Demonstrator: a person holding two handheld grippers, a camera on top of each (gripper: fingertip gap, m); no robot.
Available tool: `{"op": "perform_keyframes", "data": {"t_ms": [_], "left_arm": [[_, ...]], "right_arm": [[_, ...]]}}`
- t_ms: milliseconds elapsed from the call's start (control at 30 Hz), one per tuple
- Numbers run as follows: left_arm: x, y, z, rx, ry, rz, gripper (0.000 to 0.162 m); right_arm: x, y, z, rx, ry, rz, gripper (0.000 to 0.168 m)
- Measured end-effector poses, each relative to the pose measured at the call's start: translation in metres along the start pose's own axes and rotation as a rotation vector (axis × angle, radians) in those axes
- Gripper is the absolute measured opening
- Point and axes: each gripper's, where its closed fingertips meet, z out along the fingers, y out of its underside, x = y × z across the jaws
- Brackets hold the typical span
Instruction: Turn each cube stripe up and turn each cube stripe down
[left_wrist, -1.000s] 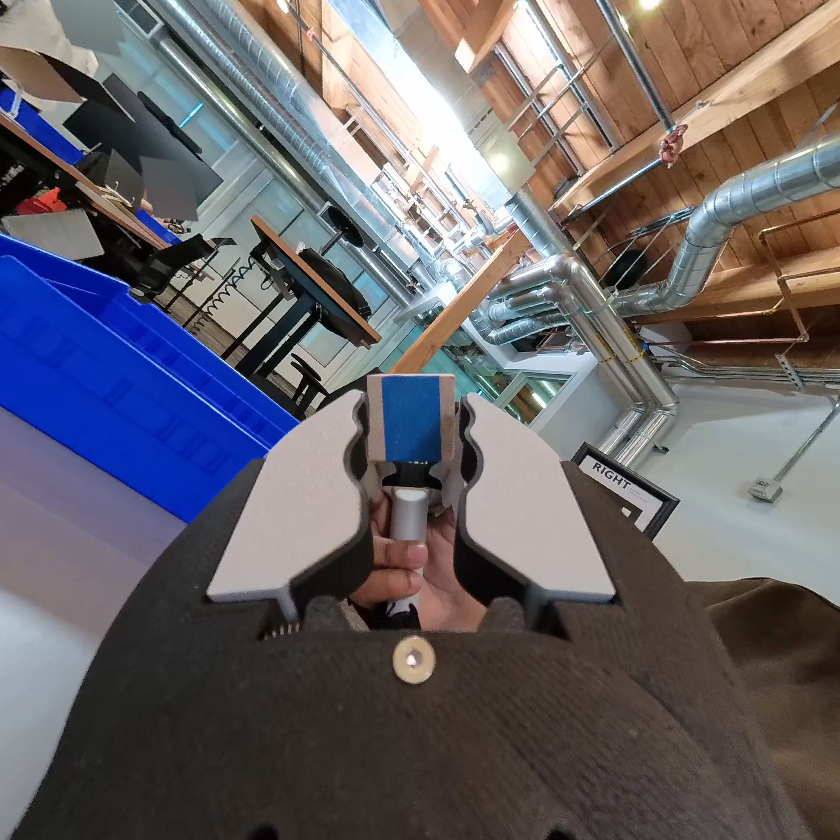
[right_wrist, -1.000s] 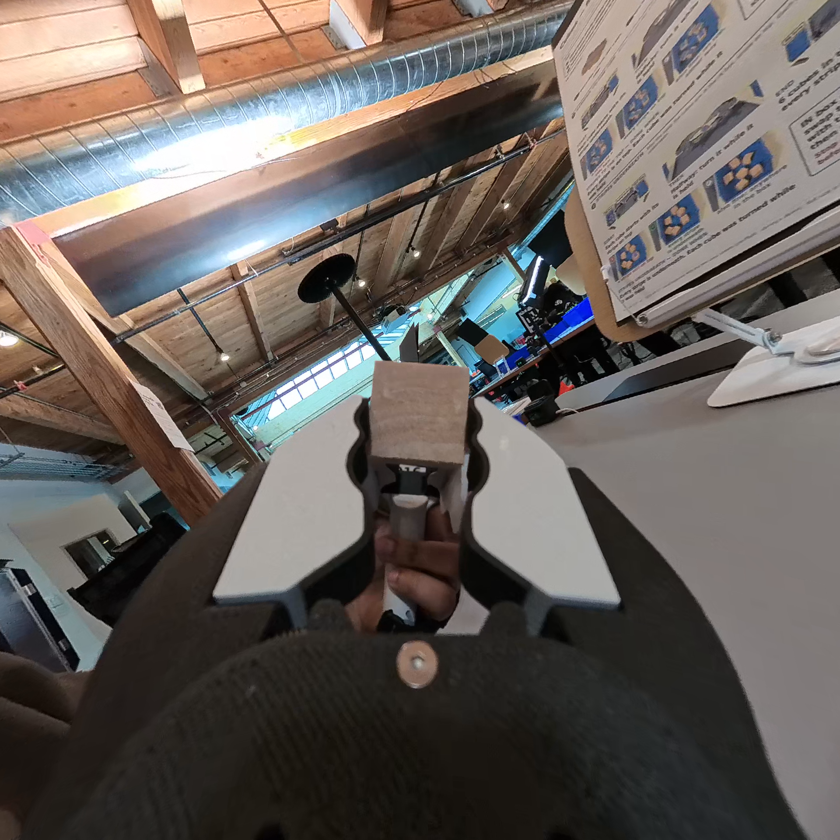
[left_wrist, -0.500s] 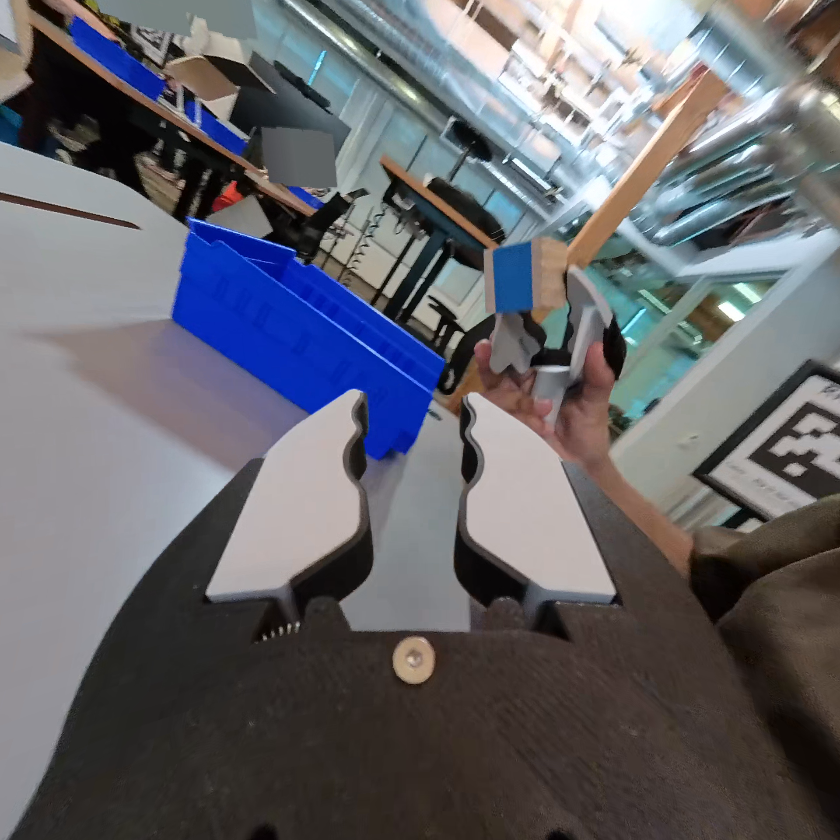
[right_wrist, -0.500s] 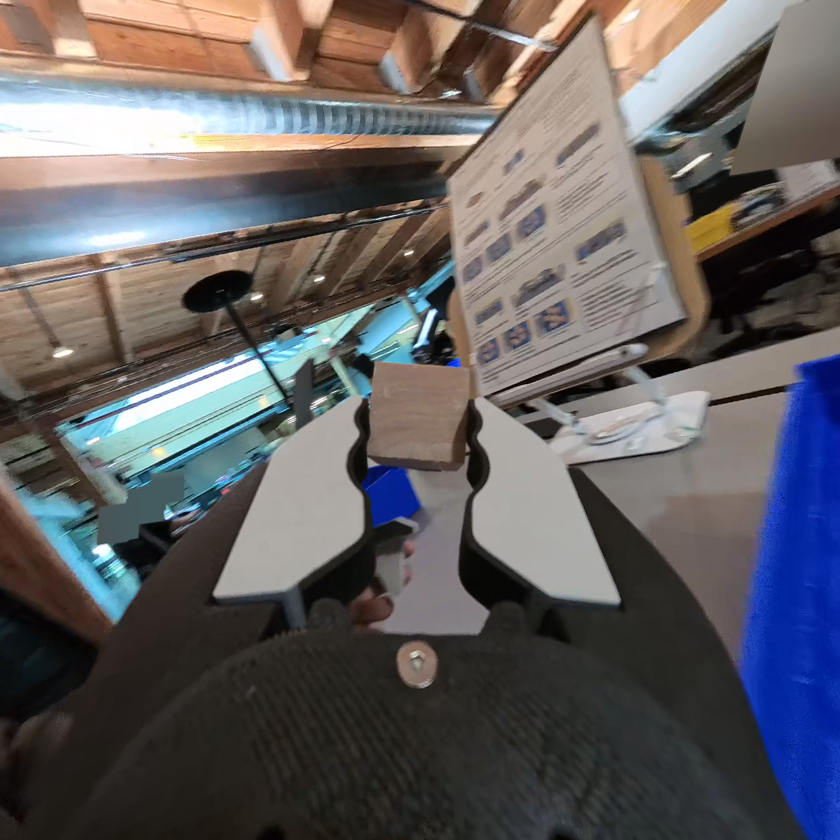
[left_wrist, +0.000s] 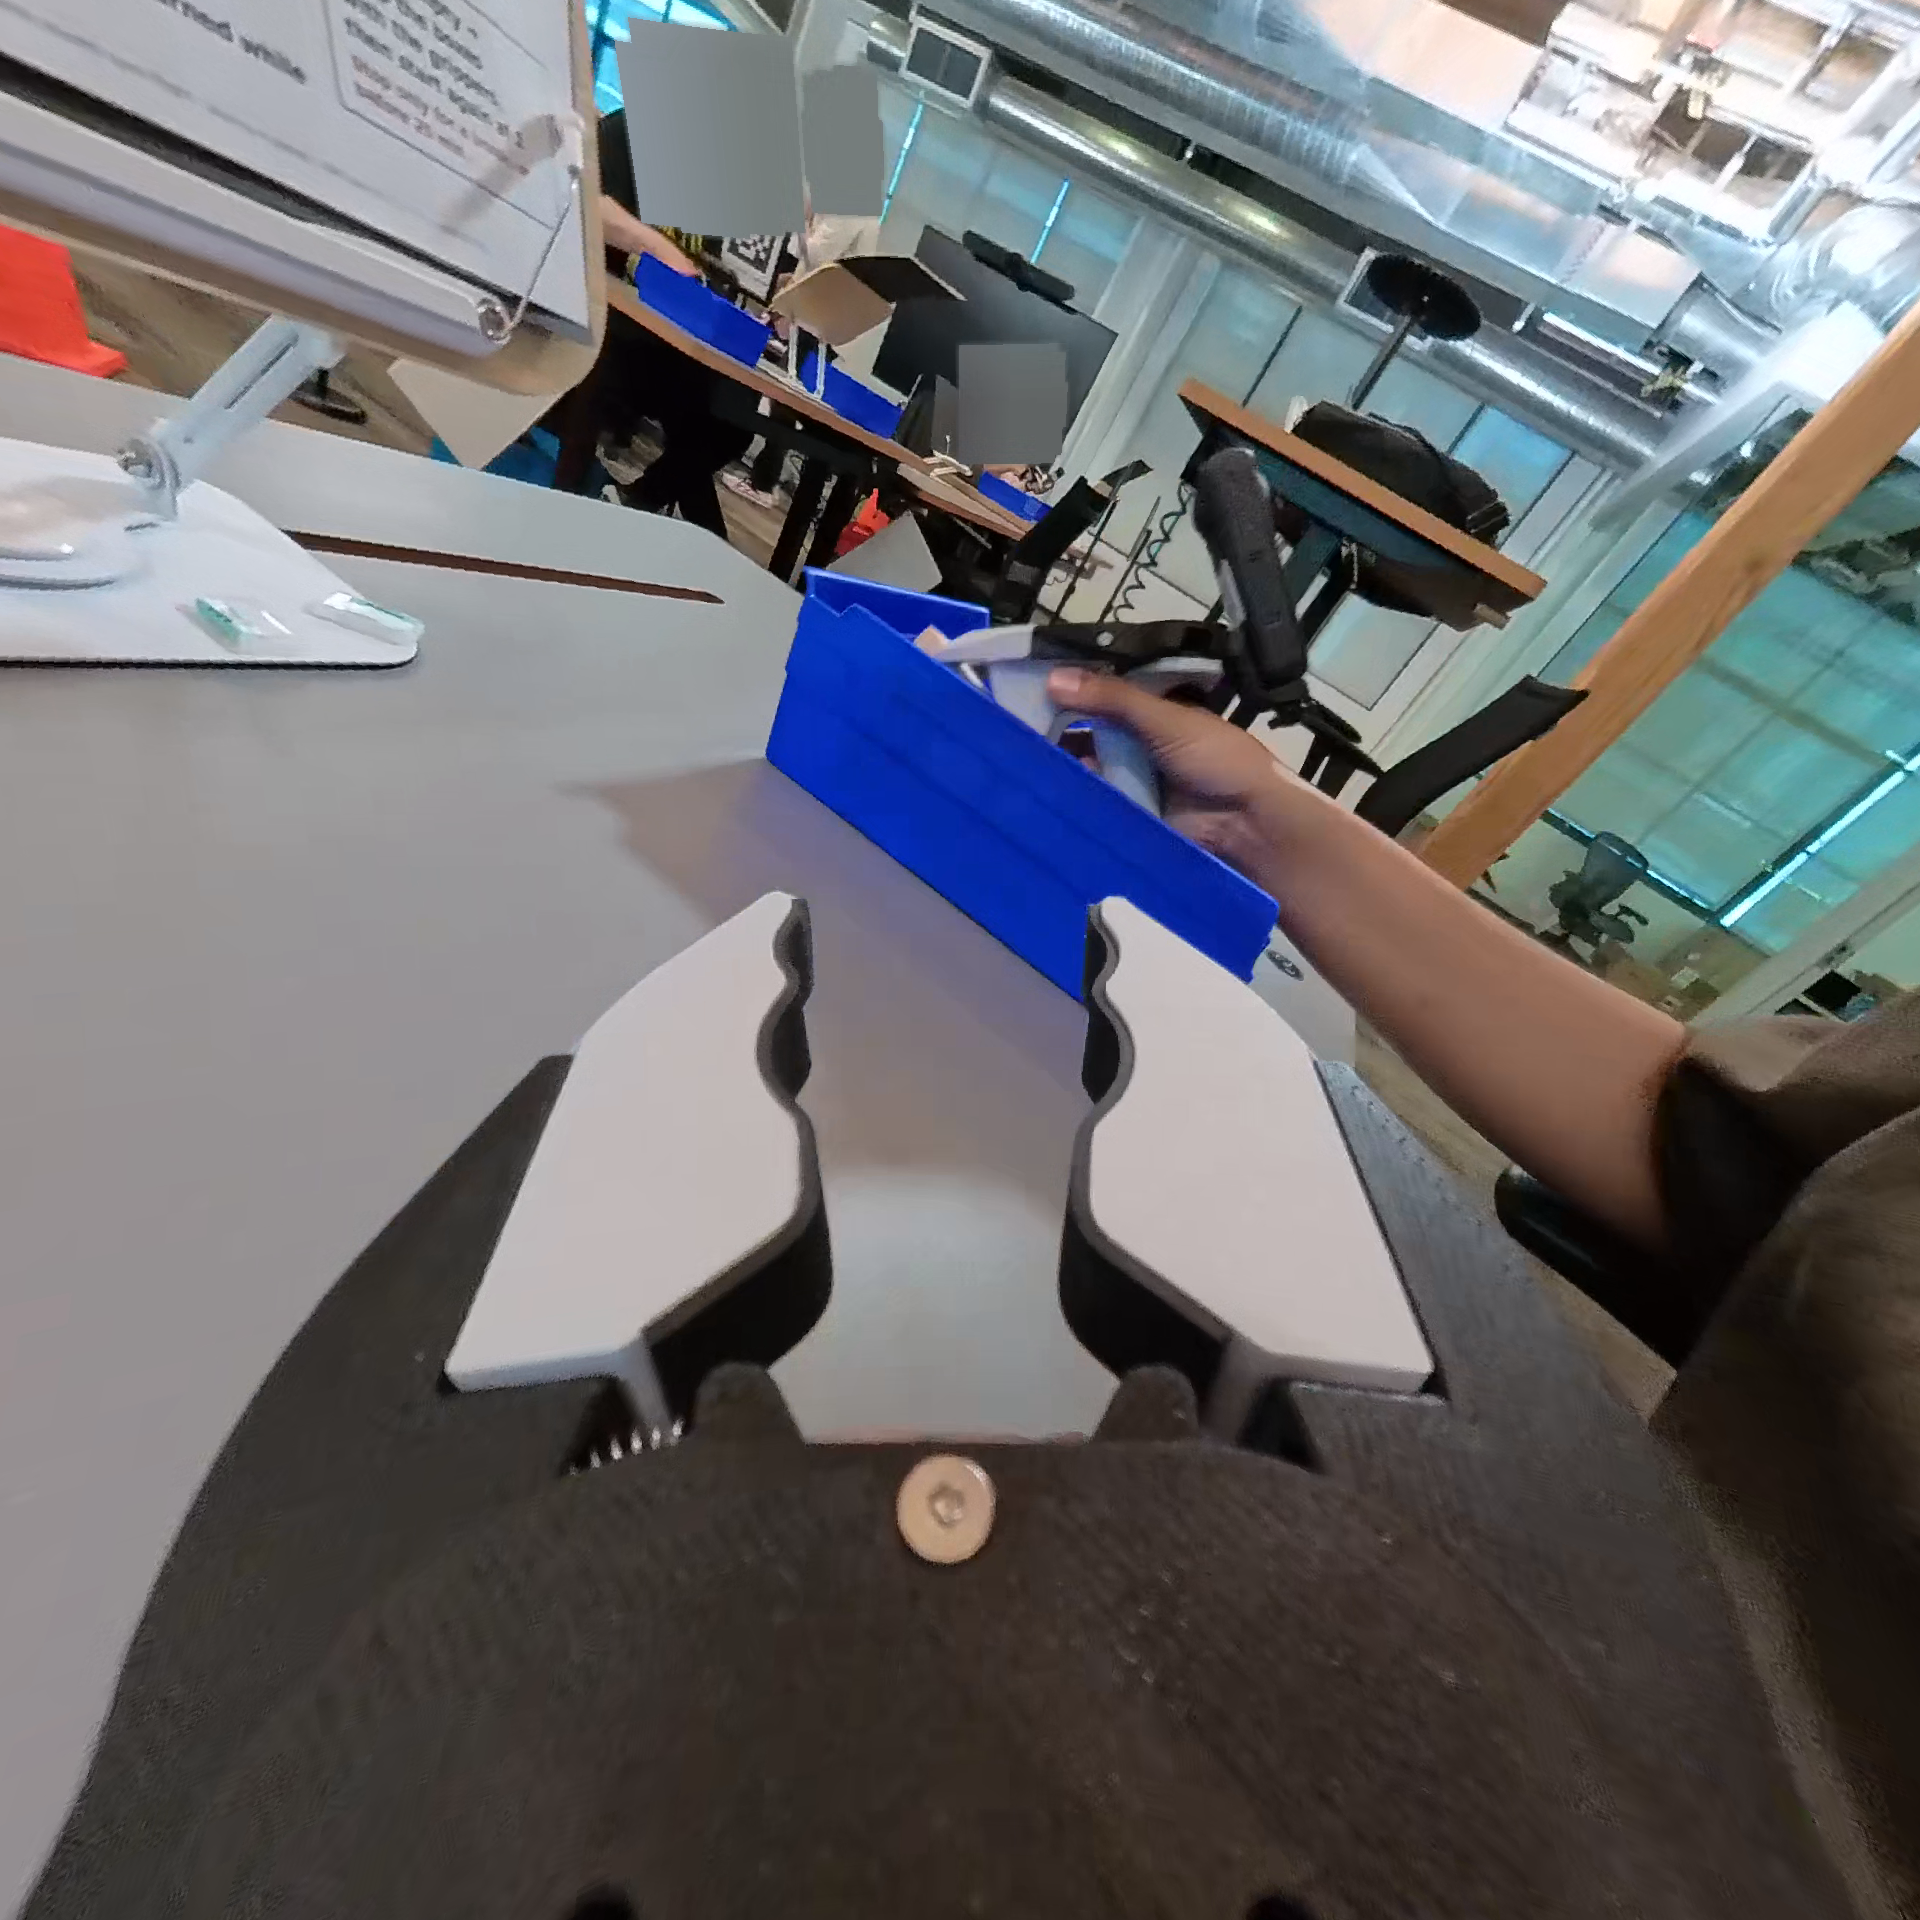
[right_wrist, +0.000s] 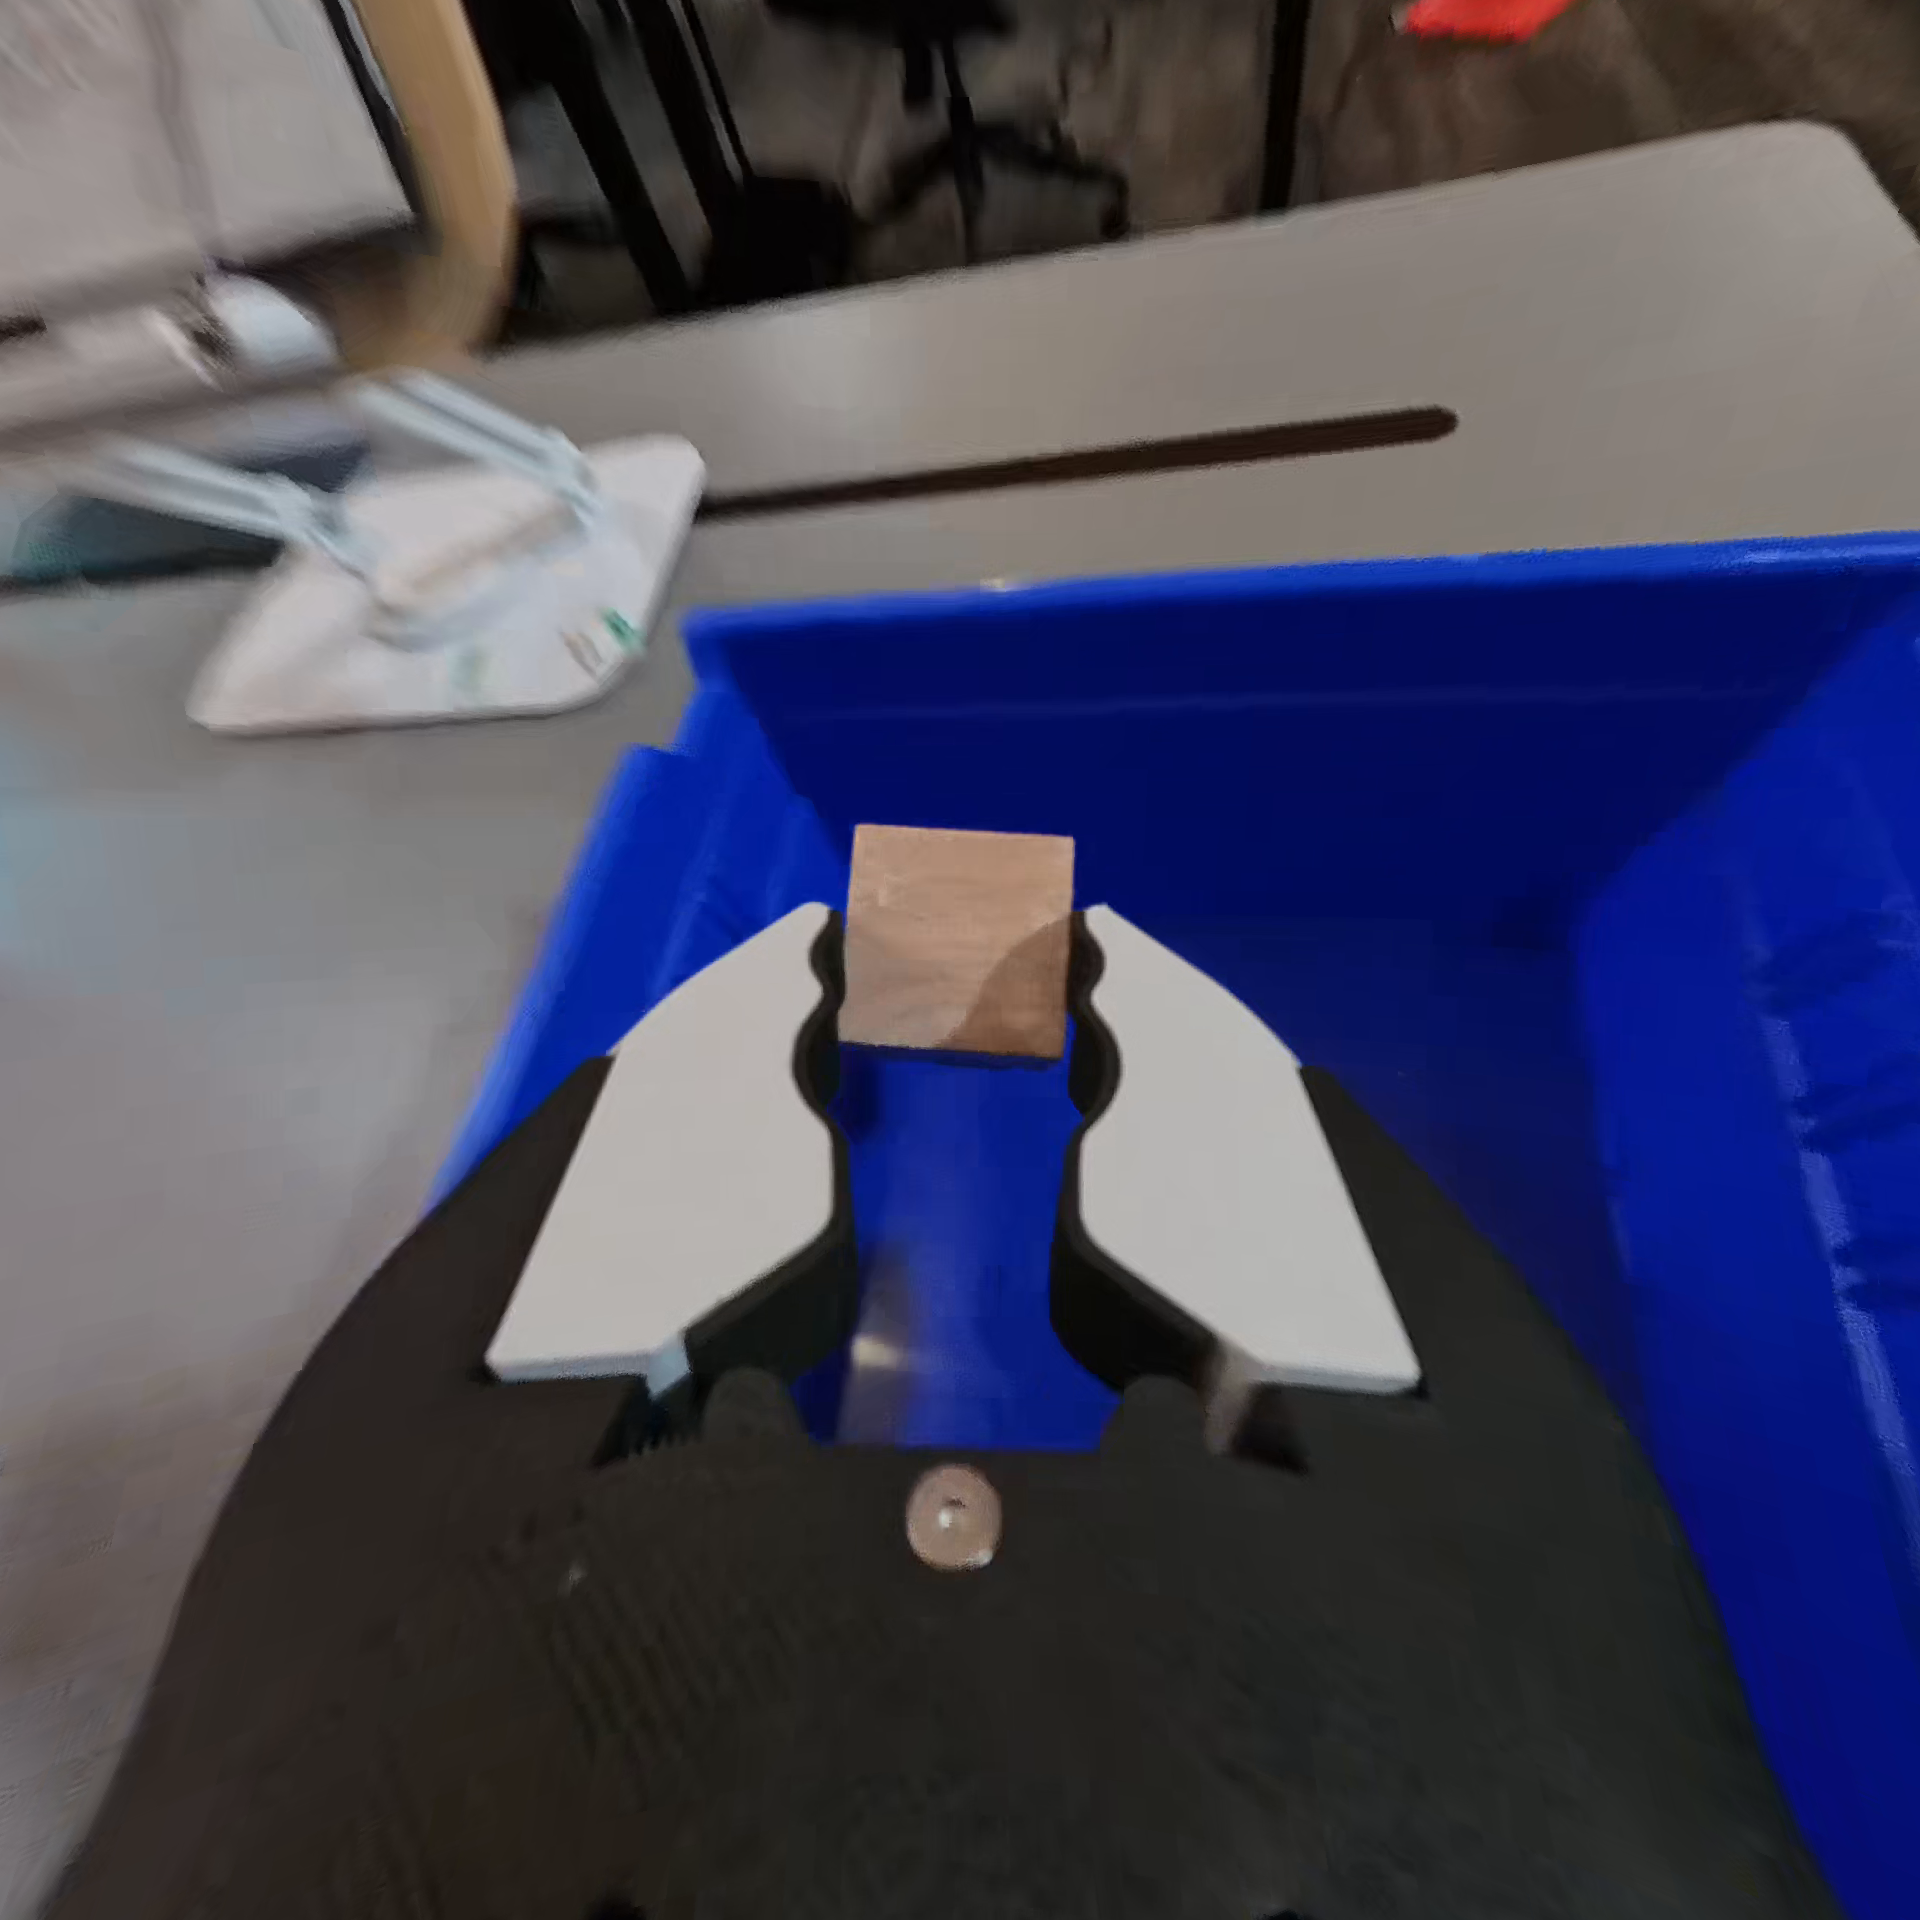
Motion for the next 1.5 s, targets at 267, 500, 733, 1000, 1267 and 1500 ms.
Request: {"op": "perform_keyframes", "data": {"t_ms": [267,500,733,1000,1267,1500], "left_arm": [[-0.018,0.014,0.004,-0.060,-0.055,0.022,0.049],[-0.017,0.021,0.008,-0.088,-0.059,0.034,0.049],[-0.012,0.016,0.005,-0.072,-0.056,0.034,0.050],[-0.015,0.011,0.004,-0.051,-0.099,0.047,0.050],[-0.047,-0.039,-0.033,0.108,-0.415,0.133,0.041],[-0.103,-0.138,-0.159,0.153,-0.886,0.393,0.065]], "right_arm": [[0.002,0.031,0.038,-0.135,0.035,-0.085,0.042],[0.001,0.030,0.039,-0.148,0.031,-0.065,0.047],[-0.012,-0.029,-0.018,0.046,0.020,-0.090,0.058],[-0.178,-0.021,-0.122,0.237,-0.426,-0.039,0.051],[-0.307,0.130,-0.144,-0.030,-0.985,-0.085,0.055],[-0.314,0.124,-0.136,-0.051,-1.031,0.032,0.049]]}}
